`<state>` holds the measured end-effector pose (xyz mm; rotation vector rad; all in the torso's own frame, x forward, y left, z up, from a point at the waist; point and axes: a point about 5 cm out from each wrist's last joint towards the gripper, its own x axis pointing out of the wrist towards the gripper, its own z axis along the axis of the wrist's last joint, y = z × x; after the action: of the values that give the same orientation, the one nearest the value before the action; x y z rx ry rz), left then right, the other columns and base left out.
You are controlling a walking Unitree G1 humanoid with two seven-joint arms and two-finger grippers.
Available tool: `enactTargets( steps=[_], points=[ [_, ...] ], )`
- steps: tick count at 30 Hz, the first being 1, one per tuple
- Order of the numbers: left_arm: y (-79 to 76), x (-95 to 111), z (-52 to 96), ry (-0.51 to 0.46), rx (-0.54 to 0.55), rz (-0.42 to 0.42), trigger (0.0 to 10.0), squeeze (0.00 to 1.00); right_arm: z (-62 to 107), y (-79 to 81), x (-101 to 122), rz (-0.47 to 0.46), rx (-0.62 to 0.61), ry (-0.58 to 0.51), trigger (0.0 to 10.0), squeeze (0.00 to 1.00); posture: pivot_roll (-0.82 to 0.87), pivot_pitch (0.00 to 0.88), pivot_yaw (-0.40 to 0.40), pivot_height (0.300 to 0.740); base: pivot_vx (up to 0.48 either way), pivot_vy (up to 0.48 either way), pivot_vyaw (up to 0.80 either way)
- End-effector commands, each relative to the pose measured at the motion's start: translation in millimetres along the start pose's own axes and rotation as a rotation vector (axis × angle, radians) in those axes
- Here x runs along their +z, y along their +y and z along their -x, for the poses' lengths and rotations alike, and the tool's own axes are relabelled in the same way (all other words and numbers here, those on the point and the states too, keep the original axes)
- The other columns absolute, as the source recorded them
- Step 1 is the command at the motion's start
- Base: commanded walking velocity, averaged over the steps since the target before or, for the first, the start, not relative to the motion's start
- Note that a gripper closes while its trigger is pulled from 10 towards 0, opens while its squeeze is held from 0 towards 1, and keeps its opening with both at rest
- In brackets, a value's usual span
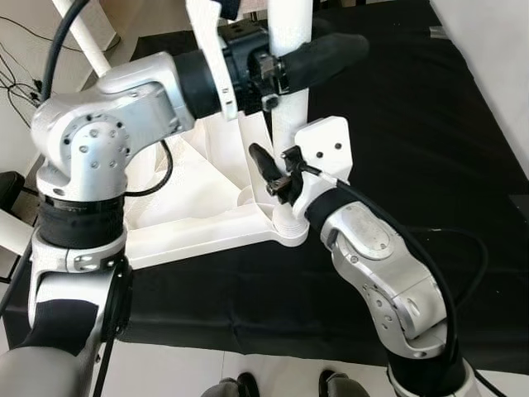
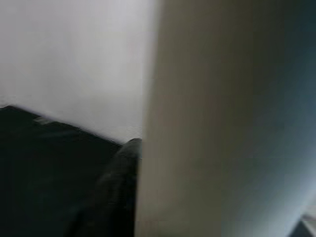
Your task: Building children table
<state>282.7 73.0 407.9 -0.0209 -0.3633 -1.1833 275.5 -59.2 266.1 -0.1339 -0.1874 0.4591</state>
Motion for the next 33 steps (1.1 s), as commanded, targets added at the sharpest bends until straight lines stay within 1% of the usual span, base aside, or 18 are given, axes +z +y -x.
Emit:
enactTargets(
  steps=[1,6,7,8,9,12,14,17,18,19,20,22,23,24,25,28,29,33],
  points=[
    [6.6,0.2,1.7,0.004,0.031,0.012,0.0,0.00,-3.1,9.1,-45.6,-0.071,0.038,0.228,10.0,0.00,-0.05,0.242,0.150,0.740,0.000,0.000,0.00],
    [6.4,0.5,2.2,0.015,0.030,0.009,0.0,0.00,-4.0,10.1,-44.5,-0.070,0.050,0.224,10.0,0.00,-0.05,0.242,0.153,0.740,0.000,0.000,0.00],
    [6.5,0.2,2.5,0.020,0.032,0.010,0.0,0.00,-4.5,9.9,-42.9,-0.067,0.067,0.214,10.0,0.28,-0.05,0.241,0.155,0.740,0.000,0.000,0.00],
    [6.5,0.2,2.5,0.020,0.032,0.010,0.0,0.00,-4.5,9.9,-42.9,-0.067,0.067,0.214,10.0,0.28,-0.05,0.241,0.155,0.740,0.000,0.000,0.00],
    [6.8,0.3,2.6,0.025,0.032,0.011,0.0,0.00,-6.2,8.2,-38.0,-0.082,0.098,0.181,10.0,1.00,-0.05,0.241,0.156,0.740,0.000,0.000,0.00],
    [7.6,0.2,2.1,0.028,0.027,0.010,0.0,0.00,-12.5,-4.4,-16.7,-0.091,0.211,0.051,10.0,1.00,-0.05,0.240,0.156,0.740,0.000,0.000,0.00],
    [7.6,0.2,2.1,0.028,0.027,0.010,0.0,0.00,-12.5,-4.4,-16.7,-0.091,0.211,0.051,10.0,1.00,-0.05,0.240,0.156,0.740,0.000,0.000,0.00],
    [7.9,0.2,2.0,0.028,0.024,0.010,0.0,0.00,-14.5,-10.2,-4.4,-0.084,0.292,-0.002,10.0,1.00,-0.06,0.240,0.157,0.740,0.000,0.000,0.00],
    [8.1,0.0,1.8,0.026,0.022,0.012,0.0,0.00,-15.8,-14.0,2.4,-0.066,0.383,-0.018,10.0,0.92,-0.06,0.241,0.159,0.740,0.000,0.000,0.00],
    [8.1,0.0,1.8,0.026,0.022,0.012,0.0,0.00,-15.8,-14.0,2.4,-0.066,0.383,-0.018,10.0,0.92,-0.06,0.241,0.159,0.740,0.000,0.000,0.00],
    [8.1,-0.2,1.5,0.025,0.018,0.013,0.0,0.00,-16.9,-18.7,8.0,-0.021,0.471,-0.026,10.0,0.00,-0.06,0.241,0.159,0.740,0.000,0.000,0.00],
    [8.1,-0.2,1.5,0.025,0.018,0.013,0.0,0.00,-16.9,-18.7,8.0,-0.021,0.471,-0.026,10.0,0.00,-0.06,0.241,0.159,0.740,0.000,0.000,0.00],
    [7.9,-0.5,1.0,0.022,0.015,0.016,0.0,0.00,-16.6,-22.5,12.7,0.011,0.594,-0.023,10.0,0.00,-0.06,0.241,0.159,0.740,0.000,0.000,0.00],
    [7.0,-1.6,-0.2,0.018,0.006,0.022,0.0,0.00,-15.8,-29.6,22.8,0.050,0.820,-0.027,10.0,0.00,-0.06,0.242,0.162,0.740,0.000,0.000,0.00],
    [6.4,-1.9,-0.4,0.017,0.002,0.023,0.0,0.00,-15.9,-31.9,26.4,0.074,0.890,-0.034,10.0,0.00,-0.06,0.240,0.161,0.740,0.000,0.000,0.00],
    [6.1,-2.0,-0.5,0.016,0.000,0.023,0.0,0.00,-16.2,-33.2,28.3,0.092,0.923,-0.038,10.0,0.00,-0.06,0.240,0.161,0.740,0.000,0.000,0.00],
    [5.3,-1.9,1.3,0.015,-0.003,0.025,0.0,0.00,-19.0,-34.1,28.8,0.112,1.010,-0.032,10.0,0.00,-0.06,0.240,0.161,0.740,0.000,0.000,0.00],
    [4.9,-1.1,4.0,0.013,-0.004,0.022,0.0,0.00,-26.2,-33.5,22.3,0.132,1.111,0.016,9.9,0.00,-0.06,0.242,0.160,0.740,0.000,0.000,0.00]
  ],
)
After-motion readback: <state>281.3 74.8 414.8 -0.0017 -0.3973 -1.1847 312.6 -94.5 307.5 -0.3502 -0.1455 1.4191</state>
